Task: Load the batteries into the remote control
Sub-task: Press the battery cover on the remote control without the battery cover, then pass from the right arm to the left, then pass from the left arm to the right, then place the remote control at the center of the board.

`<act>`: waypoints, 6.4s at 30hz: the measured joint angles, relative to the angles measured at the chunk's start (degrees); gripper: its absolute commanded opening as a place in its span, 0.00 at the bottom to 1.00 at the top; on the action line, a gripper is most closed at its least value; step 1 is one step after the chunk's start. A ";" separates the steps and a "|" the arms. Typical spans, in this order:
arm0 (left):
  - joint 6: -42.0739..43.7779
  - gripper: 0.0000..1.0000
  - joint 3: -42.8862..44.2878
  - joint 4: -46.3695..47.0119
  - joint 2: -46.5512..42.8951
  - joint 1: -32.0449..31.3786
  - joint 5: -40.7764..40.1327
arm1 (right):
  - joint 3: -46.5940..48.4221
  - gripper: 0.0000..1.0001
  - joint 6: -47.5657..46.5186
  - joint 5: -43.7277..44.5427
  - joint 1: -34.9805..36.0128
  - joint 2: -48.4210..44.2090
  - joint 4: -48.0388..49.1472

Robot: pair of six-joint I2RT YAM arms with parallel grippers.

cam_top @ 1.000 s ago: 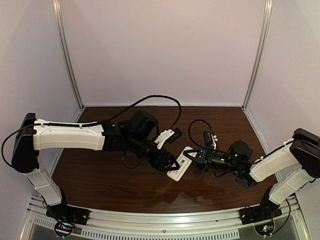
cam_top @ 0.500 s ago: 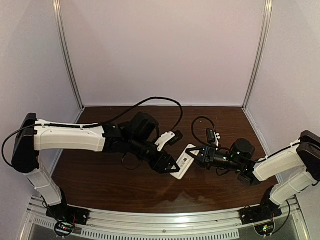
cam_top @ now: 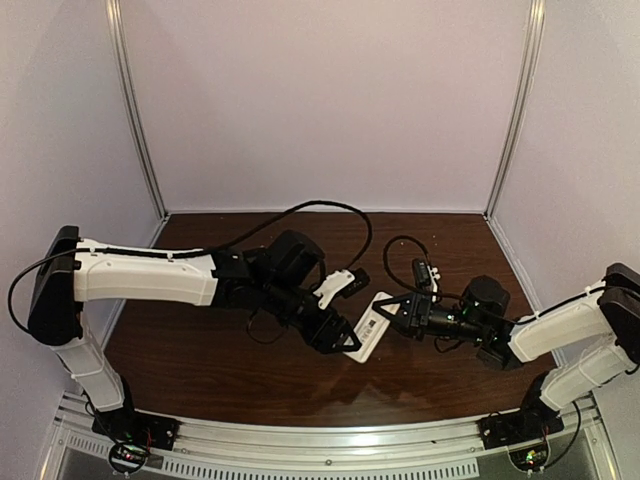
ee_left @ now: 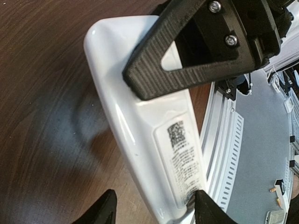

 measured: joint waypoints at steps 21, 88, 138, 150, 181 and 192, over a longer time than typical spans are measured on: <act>2.58 0.94 -6.86 8.39 -14.29 -6.67 -19.91 | 10.23 0.00 -12.94 3.56 0.00 -13.05 -23.08; -4.61 0.45 -7.82 30.86 -14.51 -2.21 9.01 | 21.79 0.52 -31.01 -11.67 3.63 -19.52 -24.20; -20.74 0.97 -29.31 3.89 -43.45 18.36 -27.67 | 56.22 0.10 -54.66 19.41 13.79 19.19 -96.10; -21.49 0.97 -31.12 3.19 -41.33 18.36 -28.72 | 69.40 0.18 -58.75 24.63 19.06 34.97 -108.34; -21.24 0.97 -32.37 2.10 -35.85 22.14 -26.56 | 78.90 0.77 -60.11 23.58 20.04 45.86 -113.94; -15.56 0.97 -22.77 -0.50 -30.91 23.34 -24.09 | 72.91 0.99 -58.77 19.74 17.88 35.50 -105.13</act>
